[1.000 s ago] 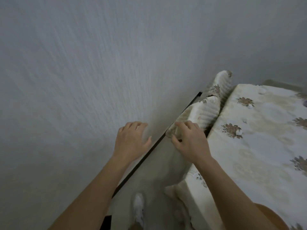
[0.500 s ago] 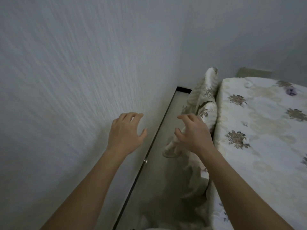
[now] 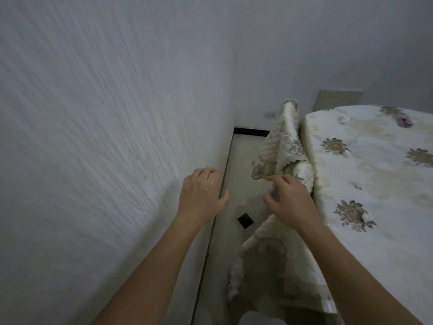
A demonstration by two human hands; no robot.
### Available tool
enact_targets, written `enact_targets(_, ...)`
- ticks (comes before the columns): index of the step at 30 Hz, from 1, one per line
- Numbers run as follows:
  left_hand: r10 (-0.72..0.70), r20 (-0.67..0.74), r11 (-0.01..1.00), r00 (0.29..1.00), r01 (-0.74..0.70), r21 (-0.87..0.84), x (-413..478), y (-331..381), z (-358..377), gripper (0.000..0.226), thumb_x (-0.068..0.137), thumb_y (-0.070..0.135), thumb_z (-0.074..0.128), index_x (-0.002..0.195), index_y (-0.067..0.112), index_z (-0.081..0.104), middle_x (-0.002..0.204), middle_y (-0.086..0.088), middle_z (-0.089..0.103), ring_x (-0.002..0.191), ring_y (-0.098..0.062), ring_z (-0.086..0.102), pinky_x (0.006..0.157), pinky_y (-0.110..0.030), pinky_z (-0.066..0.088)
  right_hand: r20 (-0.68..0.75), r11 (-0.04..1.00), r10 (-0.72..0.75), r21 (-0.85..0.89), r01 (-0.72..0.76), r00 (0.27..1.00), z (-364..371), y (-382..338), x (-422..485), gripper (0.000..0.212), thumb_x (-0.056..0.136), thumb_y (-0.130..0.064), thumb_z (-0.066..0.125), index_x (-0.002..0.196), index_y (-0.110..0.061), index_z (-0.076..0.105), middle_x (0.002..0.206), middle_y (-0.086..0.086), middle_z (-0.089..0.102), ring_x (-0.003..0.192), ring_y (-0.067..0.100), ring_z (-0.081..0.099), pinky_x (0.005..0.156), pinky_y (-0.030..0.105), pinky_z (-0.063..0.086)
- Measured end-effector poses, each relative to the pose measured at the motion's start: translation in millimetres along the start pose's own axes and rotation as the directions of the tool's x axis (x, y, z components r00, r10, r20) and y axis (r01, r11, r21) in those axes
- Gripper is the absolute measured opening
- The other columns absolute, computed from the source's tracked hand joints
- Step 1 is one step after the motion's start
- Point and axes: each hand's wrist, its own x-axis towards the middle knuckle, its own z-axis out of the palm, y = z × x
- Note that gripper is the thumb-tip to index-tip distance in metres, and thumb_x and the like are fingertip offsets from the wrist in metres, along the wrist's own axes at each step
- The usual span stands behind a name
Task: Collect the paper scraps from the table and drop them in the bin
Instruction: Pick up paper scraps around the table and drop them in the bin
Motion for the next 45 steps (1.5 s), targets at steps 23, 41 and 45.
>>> enact_targets(23, 0.497, 0.047, 0.848, 0.866, -0.474, -0.239, 369, 88, 128, 0.048, 0.084, 0.049, 0.052, 0.121, 0.02, 0.062, 0.115, -0.002, 0.066, 0.106, -0.025, 0.058, 0.084, -0.041, 0.049, -0.17, 0.905, 0.413, -0.036, -0.425, 0.895, -15, 141, 223, 0.041, 0.087, -0.042, 0.053, 0.121, -0.02, 0.06, 0.111, 0.006, 0.062, 0.103, 0.028, 0.054, 0.079, 0.04, 0.048)
enact_targets(41, 0.98, 0.099, 0.197, 0.171, -0.791, -0.579, 405, 330, 238, 0.05, 0.087, 0.047, 0.055, 0.13, 0.021, 0.058, 0.124, 0.0, 0.063, 0.113, -0.025, 0.058, 0.088, -0.043, 0.052, -0.383, 0.117, 0.924, 0.223, -0.968, 0.024, -71, 243, 73, 0.042, 0.093, -0.038, 0.055, 0.132, -0.025, 0.051, 0.127, 0.0, 0.056, 0.118, 0.021, 0.046, 0.089, 0.038, 0.046)
enact_targets(45, 0.989, 0.146, 0.087, -0.003, -0.79, -0.607, 396, 355, 269, 0.048, 0.089, 0.046, 0.058, 0.131, 0.023, 0.057, 0.124, 0.001, 0.063, 0.107, -0.024, 0.061, 0.085, -0.041, 0.052, -0.355, -0.007, 0.928, 0.283, -0.959, -0.111, -53, 242, 46, 0.041, 0.093, -0.039, 0.054, 0.133, -0.026, 0.051, 0.124, -0.004, 0.057, 0.117, 0.017, 0.047, 0.086, 0.033, 0.046)
